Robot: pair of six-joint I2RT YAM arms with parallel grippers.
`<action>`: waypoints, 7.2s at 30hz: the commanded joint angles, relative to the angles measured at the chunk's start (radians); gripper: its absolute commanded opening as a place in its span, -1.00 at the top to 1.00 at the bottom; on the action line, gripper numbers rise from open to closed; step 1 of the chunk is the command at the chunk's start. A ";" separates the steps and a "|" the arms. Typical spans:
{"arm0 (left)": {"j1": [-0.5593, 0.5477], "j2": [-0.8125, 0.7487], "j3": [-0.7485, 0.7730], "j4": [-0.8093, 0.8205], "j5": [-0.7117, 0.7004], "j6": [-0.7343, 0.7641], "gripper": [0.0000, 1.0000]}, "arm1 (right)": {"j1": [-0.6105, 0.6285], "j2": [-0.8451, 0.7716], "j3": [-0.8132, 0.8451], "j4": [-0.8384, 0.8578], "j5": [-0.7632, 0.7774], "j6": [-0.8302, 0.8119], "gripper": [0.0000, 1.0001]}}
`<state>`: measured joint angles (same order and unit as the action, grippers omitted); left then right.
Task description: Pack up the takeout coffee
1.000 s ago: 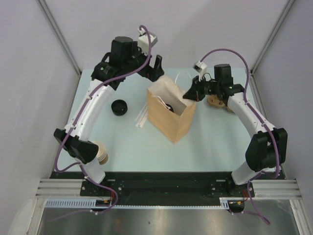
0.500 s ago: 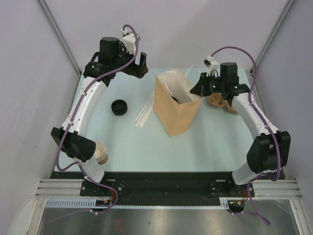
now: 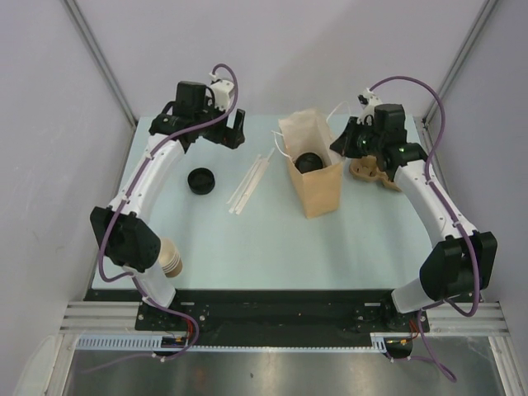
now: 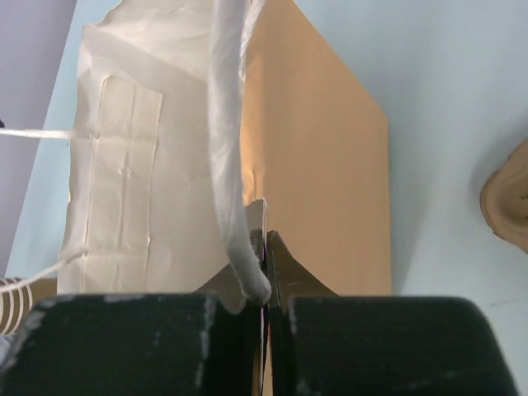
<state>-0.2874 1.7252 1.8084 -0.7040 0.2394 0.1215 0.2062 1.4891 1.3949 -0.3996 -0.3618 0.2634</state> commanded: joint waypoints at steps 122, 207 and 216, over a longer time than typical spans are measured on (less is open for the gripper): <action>-0.009 -0.329 -0.303 1.083 0.861 -0.787 1.00 | 0.338 0.135 0.690 0.291 -0.161 0.010 -0.46; 0.125 -0.434 -0.342 0.273 0.460 -0.252 -0.99 | 0.190 0.149 0.335 0.033 0.152 -0.090 -0.09; 0.162 -0.363 -0.178 0.025 0.445 -0.172 -0.99 | 0.185 0.002 0.375 0.054 0.170 -0.145 -0.84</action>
<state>-0.1398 1.3342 1.5181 -0.5301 0.6903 -0.1200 0.3950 1.6165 1.7103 -0.3901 -0.2092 0.1558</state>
